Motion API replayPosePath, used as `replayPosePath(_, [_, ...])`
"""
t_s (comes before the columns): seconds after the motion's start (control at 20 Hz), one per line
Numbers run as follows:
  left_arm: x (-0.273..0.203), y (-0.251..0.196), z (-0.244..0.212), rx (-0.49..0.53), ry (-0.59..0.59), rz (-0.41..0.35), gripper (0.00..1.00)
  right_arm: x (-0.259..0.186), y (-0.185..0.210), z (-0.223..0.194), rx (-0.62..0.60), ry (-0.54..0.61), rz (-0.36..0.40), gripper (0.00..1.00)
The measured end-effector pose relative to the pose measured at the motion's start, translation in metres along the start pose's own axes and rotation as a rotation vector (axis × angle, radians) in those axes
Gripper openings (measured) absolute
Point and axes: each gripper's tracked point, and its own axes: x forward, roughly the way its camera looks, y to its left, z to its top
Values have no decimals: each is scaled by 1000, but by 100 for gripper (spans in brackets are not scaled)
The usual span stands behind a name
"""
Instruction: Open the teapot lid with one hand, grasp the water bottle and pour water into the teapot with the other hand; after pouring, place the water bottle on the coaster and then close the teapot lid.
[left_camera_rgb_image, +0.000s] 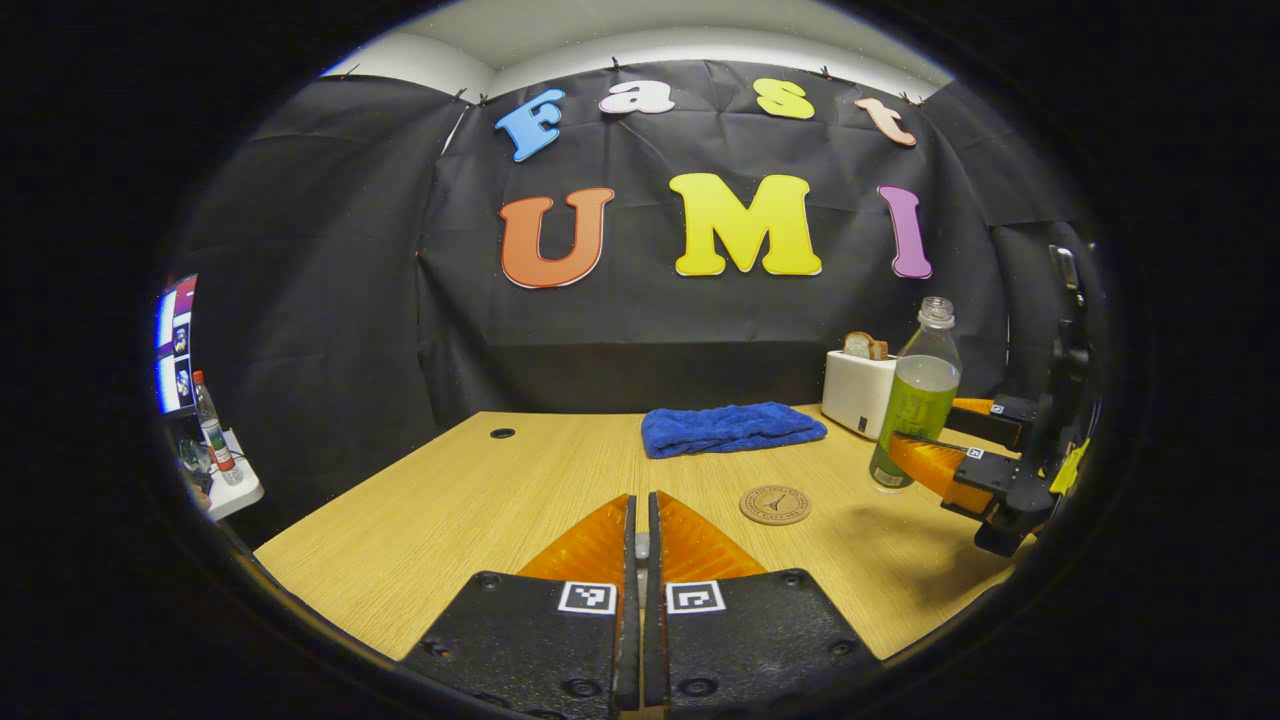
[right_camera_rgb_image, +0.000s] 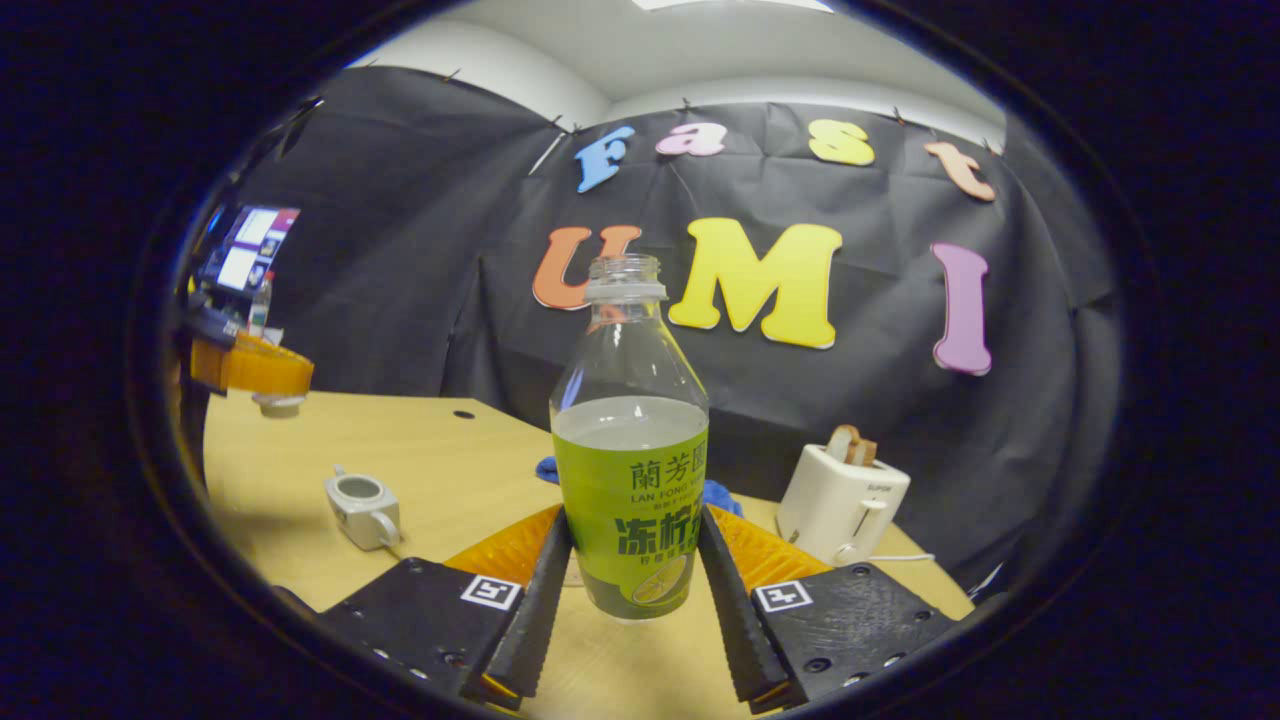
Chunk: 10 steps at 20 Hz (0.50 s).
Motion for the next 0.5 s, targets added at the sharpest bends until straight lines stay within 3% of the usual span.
replayPosePath(0.1, [-2,2,0,13,-9,2,4,21,4,-6,138,44,56,70])
replayPosePath(0.25, [2,10,-3,52,-19,15,4,58,11,-22,244,127,115,70])
replayPosePath(0.5, [8,21,-21,30,21,16,4,100,23,-15,222,110,116,70])
